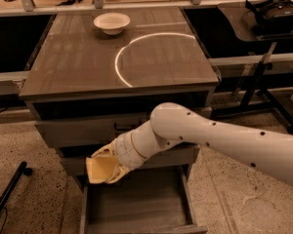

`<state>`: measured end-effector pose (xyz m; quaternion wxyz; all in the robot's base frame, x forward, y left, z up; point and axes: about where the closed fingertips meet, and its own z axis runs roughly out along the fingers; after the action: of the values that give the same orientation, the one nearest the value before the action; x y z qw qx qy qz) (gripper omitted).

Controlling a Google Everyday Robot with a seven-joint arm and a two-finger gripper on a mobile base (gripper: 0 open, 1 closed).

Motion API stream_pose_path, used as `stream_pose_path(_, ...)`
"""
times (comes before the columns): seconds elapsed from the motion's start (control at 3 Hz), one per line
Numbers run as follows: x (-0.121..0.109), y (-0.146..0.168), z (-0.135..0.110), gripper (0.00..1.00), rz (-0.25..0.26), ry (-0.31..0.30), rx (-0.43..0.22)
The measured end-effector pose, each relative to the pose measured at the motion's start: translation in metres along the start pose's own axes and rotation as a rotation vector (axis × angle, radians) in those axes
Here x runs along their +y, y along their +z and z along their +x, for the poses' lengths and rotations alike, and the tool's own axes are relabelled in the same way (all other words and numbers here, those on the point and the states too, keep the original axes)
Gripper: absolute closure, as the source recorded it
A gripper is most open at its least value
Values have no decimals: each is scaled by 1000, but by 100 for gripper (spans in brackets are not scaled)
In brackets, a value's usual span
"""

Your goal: Pick sponge from bottom drawer and place on counter

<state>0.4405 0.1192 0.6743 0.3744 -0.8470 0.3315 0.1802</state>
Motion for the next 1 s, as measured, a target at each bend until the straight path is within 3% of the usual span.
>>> stream_pose_path(0.33, -44, -50, 1, 100, 79, 13, -2)
stream_pose_path(1.0, -51, -59, -4, 100, 96, -1, -17)
